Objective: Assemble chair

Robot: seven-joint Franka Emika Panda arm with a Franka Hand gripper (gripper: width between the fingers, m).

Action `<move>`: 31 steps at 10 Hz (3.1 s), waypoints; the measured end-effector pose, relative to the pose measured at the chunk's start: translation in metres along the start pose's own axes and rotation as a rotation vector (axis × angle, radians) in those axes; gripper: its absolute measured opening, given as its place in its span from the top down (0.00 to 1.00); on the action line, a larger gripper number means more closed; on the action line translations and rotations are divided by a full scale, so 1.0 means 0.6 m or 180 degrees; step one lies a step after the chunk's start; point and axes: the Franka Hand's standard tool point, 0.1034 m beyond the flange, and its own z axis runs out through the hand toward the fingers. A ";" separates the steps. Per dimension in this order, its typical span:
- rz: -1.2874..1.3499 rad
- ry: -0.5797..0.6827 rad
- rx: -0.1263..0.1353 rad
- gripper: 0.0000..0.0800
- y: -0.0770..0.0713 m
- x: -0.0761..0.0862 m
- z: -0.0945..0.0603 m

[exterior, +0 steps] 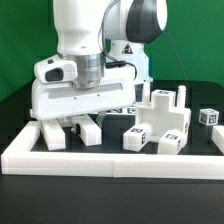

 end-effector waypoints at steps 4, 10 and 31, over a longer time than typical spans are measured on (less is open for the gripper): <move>0.0086 0.0002 -0.0007 0.64 0.001 0.001 -0.007; 0.0343 0.0091 0.0044 0.64 -0.012 0.008 -0.073; 0.2731 0.0129 0.0355 0.64 -0.122 0.026 -0.204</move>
Offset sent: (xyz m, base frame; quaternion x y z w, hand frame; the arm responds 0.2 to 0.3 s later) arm -0.0068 -0.0139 0.0155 -0.0363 -0.0388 0.0188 0.9984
